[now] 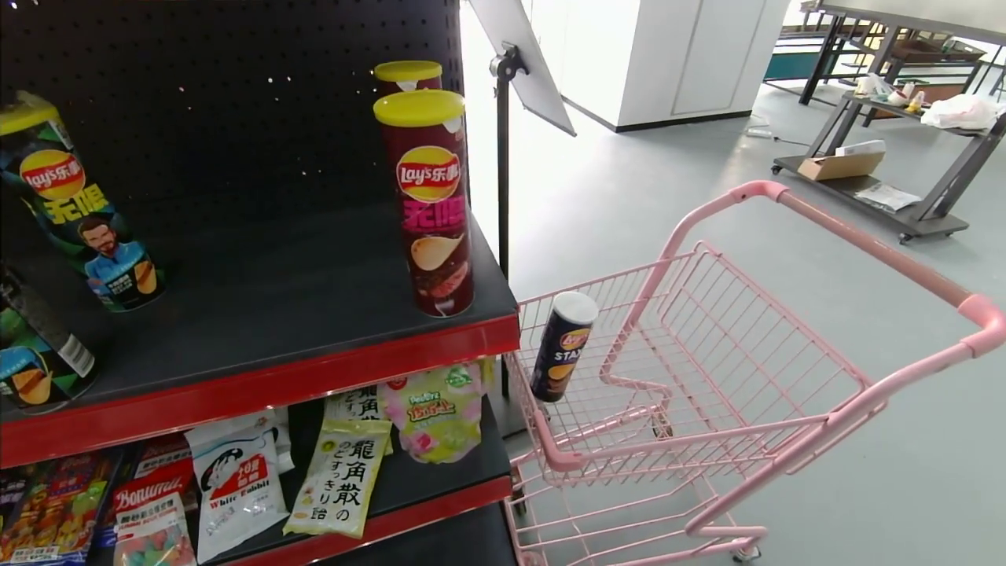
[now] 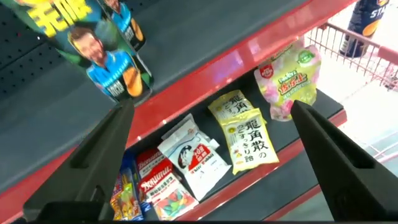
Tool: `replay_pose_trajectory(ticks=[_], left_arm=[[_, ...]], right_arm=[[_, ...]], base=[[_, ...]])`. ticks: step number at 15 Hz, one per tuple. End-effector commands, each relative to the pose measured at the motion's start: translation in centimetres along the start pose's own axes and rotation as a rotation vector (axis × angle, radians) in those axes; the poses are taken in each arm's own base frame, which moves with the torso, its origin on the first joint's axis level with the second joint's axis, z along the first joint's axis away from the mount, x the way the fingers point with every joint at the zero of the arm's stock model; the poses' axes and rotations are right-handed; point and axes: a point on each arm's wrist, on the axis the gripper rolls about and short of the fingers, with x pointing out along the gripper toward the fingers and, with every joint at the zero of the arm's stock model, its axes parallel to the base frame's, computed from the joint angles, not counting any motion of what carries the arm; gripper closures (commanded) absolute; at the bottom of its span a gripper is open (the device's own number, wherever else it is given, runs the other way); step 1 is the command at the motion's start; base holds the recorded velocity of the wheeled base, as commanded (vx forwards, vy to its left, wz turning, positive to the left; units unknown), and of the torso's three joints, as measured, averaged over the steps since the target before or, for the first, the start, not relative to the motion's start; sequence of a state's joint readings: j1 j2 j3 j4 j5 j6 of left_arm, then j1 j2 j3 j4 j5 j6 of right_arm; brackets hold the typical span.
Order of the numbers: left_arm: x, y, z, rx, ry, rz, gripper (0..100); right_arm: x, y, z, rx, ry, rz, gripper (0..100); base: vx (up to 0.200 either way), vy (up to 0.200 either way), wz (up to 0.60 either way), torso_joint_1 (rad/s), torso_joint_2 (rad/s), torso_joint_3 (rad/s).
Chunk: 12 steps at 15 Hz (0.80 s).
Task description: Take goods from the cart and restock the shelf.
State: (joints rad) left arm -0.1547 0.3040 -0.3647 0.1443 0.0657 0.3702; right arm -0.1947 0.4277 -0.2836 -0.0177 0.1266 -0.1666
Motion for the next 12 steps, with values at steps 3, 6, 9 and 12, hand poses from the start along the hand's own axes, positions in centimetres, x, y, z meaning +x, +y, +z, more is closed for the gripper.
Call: replay_pose_trajectory(ticks=[3,6,9,12], left_arm=[[-0.2,0.0,0.0,0.002,-0.014,0.005,0],[-0.2,0.0,0.0,0.002,-0.012,0.005,0],[-0.2,0.0,0.0,0.002,-0.009,0.004,0],[-0.1,0.0,0.0,0.002,-0.006,0.004,0]], right_arm=[[0.0,0.1,-0.5,0.000,0.007,0.002,0],[0.1,0.1,-0.5,0.002,0.017,0.004,0],[0.7,-0.1,-0.1,-0.035,0.044,0.010,0],[5.3,-1.5,6.4,-0.050,0.053,0.054,0]], base=[[0.000,0.000,0.00,-0.176,0.55,0.364],[0.000,0.000,0.00,-0.154,0.54,0.378],[0.000,0.000,0.00,-0.132,0.51,0.373],[0.000,0.000,0.00,-0.054,0.23,0.175]])
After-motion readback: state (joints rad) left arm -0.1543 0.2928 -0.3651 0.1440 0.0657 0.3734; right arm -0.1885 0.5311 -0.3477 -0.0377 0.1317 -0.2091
